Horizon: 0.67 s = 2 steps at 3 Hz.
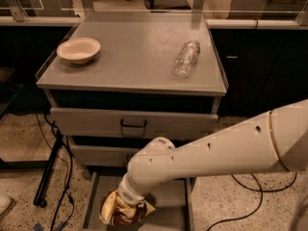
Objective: Place brown chip bag into bottom drawer
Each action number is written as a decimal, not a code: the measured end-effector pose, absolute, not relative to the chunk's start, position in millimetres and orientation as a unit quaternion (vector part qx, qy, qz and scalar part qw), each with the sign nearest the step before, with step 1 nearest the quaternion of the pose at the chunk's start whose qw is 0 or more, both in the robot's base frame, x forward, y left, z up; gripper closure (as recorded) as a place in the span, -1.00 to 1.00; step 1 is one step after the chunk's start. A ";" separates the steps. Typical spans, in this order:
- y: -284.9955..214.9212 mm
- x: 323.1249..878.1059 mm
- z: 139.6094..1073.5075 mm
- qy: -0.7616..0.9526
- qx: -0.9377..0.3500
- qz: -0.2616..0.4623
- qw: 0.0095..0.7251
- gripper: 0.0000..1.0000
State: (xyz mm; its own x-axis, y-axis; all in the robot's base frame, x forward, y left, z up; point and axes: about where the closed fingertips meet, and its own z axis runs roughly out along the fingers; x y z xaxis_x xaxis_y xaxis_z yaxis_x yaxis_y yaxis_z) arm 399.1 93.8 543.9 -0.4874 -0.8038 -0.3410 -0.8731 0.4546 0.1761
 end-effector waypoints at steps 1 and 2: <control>94.0 404.4 522.9 0.850 -0.487 0.177 0.097 1.00; 98.1 420.9 487.0 0.854 -0.478 0.185 0.092 1.00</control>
Offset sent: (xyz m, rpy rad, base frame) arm 0.0476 0.0090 -0.1137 0.0259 0.0747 -0.0462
